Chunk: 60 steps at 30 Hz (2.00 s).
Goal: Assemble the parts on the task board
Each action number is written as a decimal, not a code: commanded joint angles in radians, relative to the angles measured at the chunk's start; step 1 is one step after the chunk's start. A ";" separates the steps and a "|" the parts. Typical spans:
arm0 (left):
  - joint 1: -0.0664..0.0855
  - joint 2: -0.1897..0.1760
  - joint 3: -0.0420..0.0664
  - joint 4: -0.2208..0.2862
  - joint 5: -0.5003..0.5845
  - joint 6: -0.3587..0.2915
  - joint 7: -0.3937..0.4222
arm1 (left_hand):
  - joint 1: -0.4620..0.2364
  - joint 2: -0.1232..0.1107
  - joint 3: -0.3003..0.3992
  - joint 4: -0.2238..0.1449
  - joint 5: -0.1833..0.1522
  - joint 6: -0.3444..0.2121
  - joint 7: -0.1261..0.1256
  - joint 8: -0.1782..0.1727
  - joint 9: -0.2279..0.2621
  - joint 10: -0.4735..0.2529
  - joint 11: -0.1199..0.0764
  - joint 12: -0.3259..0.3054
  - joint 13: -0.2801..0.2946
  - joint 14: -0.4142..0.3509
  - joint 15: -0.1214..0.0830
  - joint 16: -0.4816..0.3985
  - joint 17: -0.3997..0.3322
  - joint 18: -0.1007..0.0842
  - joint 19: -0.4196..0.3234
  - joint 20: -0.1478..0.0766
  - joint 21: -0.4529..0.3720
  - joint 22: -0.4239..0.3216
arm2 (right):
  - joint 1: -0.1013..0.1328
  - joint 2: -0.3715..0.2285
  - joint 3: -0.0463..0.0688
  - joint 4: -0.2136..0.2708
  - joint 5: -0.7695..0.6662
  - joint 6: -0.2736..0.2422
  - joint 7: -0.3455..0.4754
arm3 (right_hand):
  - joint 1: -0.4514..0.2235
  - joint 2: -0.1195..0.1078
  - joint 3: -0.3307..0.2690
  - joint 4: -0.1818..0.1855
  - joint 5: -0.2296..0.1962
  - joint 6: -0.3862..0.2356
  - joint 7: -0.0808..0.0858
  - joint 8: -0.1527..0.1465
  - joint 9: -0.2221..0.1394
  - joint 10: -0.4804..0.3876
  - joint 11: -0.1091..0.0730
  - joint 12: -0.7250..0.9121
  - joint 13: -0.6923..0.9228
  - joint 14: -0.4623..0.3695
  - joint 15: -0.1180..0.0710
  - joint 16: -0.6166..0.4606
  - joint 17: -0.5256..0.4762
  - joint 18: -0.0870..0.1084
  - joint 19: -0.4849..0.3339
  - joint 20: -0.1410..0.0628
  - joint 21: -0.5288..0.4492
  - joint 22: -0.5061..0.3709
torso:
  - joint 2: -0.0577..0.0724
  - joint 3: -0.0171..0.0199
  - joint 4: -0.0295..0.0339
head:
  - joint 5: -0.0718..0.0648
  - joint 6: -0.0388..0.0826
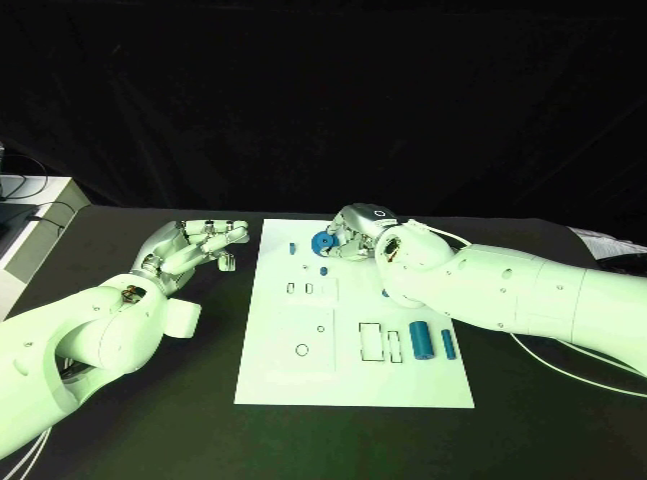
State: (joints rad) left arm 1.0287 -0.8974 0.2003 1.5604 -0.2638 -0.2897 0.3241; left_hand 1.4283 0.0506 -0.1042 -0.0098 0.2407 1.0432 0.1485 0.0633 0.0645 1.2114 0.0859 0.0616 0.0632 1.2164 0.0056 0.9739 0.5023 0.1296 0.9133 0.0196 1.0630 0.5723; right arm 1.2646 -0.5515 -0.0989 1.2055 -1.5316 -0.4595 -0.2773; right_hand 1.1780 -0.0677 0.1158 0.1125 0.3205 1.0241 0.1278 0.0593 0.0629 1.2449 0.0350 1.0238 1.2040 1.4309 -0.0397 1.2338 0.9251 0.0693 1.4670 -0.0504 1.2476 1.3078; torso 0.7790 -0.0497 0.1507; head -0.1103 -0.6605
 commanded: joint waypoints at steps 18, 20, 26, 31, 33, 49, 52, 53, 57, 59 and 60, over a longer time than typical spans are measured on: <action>0.000 0.001 0.001 0.000 -0.002 0.011 0.002 | -0.001 -0.001 0.006 0.000 0.003 -0.005 0.000 0.001 0.000 -0.006 0.001 0.002 -0.001 -0.005 0.004 0.007 -0.002 0.014 -0.007 0.001 0.008 -0.002 | -0.002 -0.002 -0.001 -0.013 0.043 0.110 -0.016 | -0.027 0.018 -0.040 -0.061 0.044 -0.013 0.018 0.005 0.002 -0.002 -0.003 -0.005 0.018 0.000 -0.002 0.011 0.010 -0.001 0.041 -0.004 0.011 0.178 | 0.000 0.0002 -0.0015 | -0.002 0.001; 0.000 0.001 0.001 0.000 -0.002 0.011 0.002 | -0.001 -0.001 0.006 0.000 0.003 -0.005 0.000 0.001 0.000 -0.006 0.001 0.002 -0.001 -0.005 0.004 0.007 -0.002 0.014 -0.007 0.001 0.008 -0.002 | -0.002 -0.005 -0.001 -0.010 0.040 0.115 -0.020 | -0.026 0.015 -0.042 -0.062 0.044 -0.013 0.018 0.005 0.002 -0.002 -0.003 -0.005 0.018 -0.001 -0.002 0.010 0.009 -0.001 0.041 -0.003 0.011 0.178 | 0.000 0.0003 -0.0019 | -0.002 0.002; 0.000 0.000 0.001 0.001 -0.002 0.011 0.002 | -0.001 -0.002 0.008 -0.002 0.003 -0.006 0.000 0.001 0.000 -0.006 0.002 0.002 0.000 -0.006 0.004 0.007 -0.002 0.015 -0.008 0.002 0.008 -0.003 | -0.003 -0.031 -0.001 0.025 0.032 0.055 -0.010 | -0.017 0.003 -0.043 -0.066 0.050 -0.011 0.017 0.005 0.002 0.000 -0.003 -0.004 0.019 -0.001 -0.003 0.010 0.009 -0.001 0.041 -0.004 0.012 0.179 | 0.001 0.0018 -0.0009 | -0.004 0.002; 0.000 -0.001 0.001 0.001 -0.002 0.010 0.004 | -0.001 -0.002 0.008 -0.002 0.003 -0.006 0.000 0.001 0.000 -0.006 0.002 0.002 0.000 -0.006 0.004 0.007 -0.002 0.015 -0.008 0.002 0.008 -0.003 | -0.004 -0.076 0.001 0.070 0.060 -0.076 0.037 | -0.008 -0.003 -0.039 -0.069 0.074 -0.007 0.016 0.005 0.002 0.003 -0.004 -0.001 0.020 -0.001 -0.004 0.011 0.010 -0.001 0.042 -0.004 0.013 0.179 | -0.001 0.0012 -0.0036 | -0.004 0.004; 0.000 -0.002 0.001 0.000 -0.002 0.010 0.005 | -0.001 -0.002 0.008 -0.002 0.003 -0.006 0.000 0.001 0.000 -0.006 0.002 0.002 0.000 -0.006 0.004 0.007 -0.002 0.015 -0.008 0.002 0.008 -0.003 | -0.003 -0.099 0.003 0.092 0.084 -0.122 0.063 | -0.006 -0.003 -0.038 -0.071 0.075 -0.007 0.016 0.005 0.002 0.003 -0.004 -0.002 0.020 -0.001 -0.004 0.010 0.009 -0.001 0.042 -0.004 0.013 0.179 | -0.001 0.0010 -0.0033 | -0.005 0.006; -0.001 0.001 0.001 -0.013 0.001 0.017 0.015 | -0.005 -0.005 0.008 -0.004 0.003 -0.001 -0.001 0.000 0.000 -0.012 0.005 0.002 -0.001 -0.023 0.009 -0.122 -0.063 0.002 -0.014 0.008 -0.079 -0.066 | 0.017 -0.336 0.018 0.170 0.430 -0.032 0.368 | 0.154 -0.011 -0.030 -0.188 -0.028 0.011 0.020 0.006 0.002 -0.025 -0.004 -0.042 -0.008 -0.005 -0.006 -0.017 -0.013 -0.001 0.032 -0.005 -0.010 0.174 | -0.007 0.0111 -0.0211 | -0.016 0.021; -0.003 0.004 0.001 -0.015 0.001 0.020 0.016 | -0.005 -0.006 0.007 -0.006 0.003 0.001 -0.001 0.001 0.000 -0.009 0.004 0.002 -0.001 -0.019 0.008 -0.149 -0.068 -0.003 -0.007 0.007 -0.099 -0.082 | 0.018 -0.357 0.017 0.140 0.416 0.009 0.399 | 0.171 -0.018 -0.031 -0.198 -0.028 0.014 0.019 0.006 0.002 -0.023 -0.004 -0.041 -0.008 -0.004 -0.007 -0.015 -0.006 -0.003 0.033 -0.006 -0.002 0.176 | -0.008 0.0134 -0.0238 | -0.020 0.021; -0.003 0.004 0.001 -0.015 0.001 0.021 0.016 | -0.005 -0.006 0.007 -0.006 0.003 0.001 -0.002 0.001 0.000 -0.008 0.004 0.001 -0.002 -0.018 0.008 -0.152 -0.068 -0.003 -0.006 0.006 -0.101 -0.084 | 0.018 -0.363 0.017 0.128 0.410 0.021 0.407 | 0.174 -0.020 -0.031 -0.200 -0.027 0.015 0.019 0.006 0.002 -0.022 -0.004 -0.040 -0.008 -0.004 -0.007 -0.014 -0.004 -0.003 0.033 -0.006 -0.002 0.176 | -0.008 0.0135 -0.0245 | -0.021 0.021; -0.005 0.008 0.001 -0.017 0.001 0.024 0.016 | -0.004 -0.006 0.007 -0.006 0.002 0.001 -0.002 0.001 0.000 0.002 0.001 0.002 -0.001 -0.016 0.007 -0.161 -0.066 -0.005 -0.002 0.004 -0.107 -0.089 | 0.017 -0.373 0.016 0.082 0.375 0.050 0.424 | 0.184 -0.027 -0.034 -0.205 -0.025 0.011 0.021 0.004 0.001 -0.022 -0.003 -0.041 -0.010 -0.004 -0.007 -0.013 0.001 -0.005 0.034 -0.007 0.004 0.178 | -0.009 0.0148 -0.0267 | -0.021 0.023; -0.006 0.009 0.001 -0.018 0.001 0.025 0.017 | -0.004 -0.006 0.007 -0.006 0.002 0.001 -0.002 0.001 0.000 0.002 0.001 0.002 -0.001 -0.016 0.007 -0.161 -0.066 -0.005 -0.002 0.004 -0.107 -0.089 | 0.016 -0.371 0.016 0.065 0.365 0.056 0.426 | 0.189 -0.029 -0.035 -0.203 -0.026 0.006 0.022 0.005 0.001 -0.021 -0.002 -0.042 -0.011 -0.004 -0.006 -0.013 0.005 -0.005 0.033 -0.006 0.004 0.178 | -0.008 0.0155 -0.0267 | -0.022 0.023; -0.007 0.010 0.001 -0.019 0.001 0.026 0.017 | -0.004 -0.006 0.006 -0.006 0.003 0.001 -0.002 0.001 0.000 0.001 0.001 0.002 -0.001 -0.013 0.007 -0.167 -0.064 -0.007 0.001 0.003 -0.111 -0.093 | 0.015 -0.369 0.016 0.055 0.361 0.060 0.426 | 0.190 -0.029 -0.035 -0.203 -0.026 0.005 0.022 0.004 0.001 -0.021 -0.002 -0.042 -0.011 -0.004 -0.006 -0.013 0.005 -0.005 0.033 -0.006 0.004 0.178 | -0.008 0.0149 -0.0255 | -0.023 0.023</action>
State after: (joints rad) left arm 1.0227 -0.8902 0.2000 1.5407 -0.2632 -0.2859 0.3256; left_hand 1.4283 0.0506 -0.1003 -0.0138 0.2407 1.0433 0.1485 0.0633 0.0645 1.2100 0.0874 0.0616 0.0632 1.1949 0.0128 0.8109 0.4361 0.1295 0.9064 0.0232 0.9576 0.4813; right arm 1.2805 -0.9242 -0.0831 1.2683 -1.1481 -0.4622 0.0951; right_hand 1.3559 -0.0978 0.0817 -0.0858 0.2962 1.0284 0.1440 0.0693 0.0656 1.2266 0.0316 0.9850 1.1934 1.4311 -0.0464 1.2218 0.9295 0.0691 1.4662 -0.0572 1.2475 1.3081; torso 0.7709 -0.0353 0.1258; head -0.1317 -0.6379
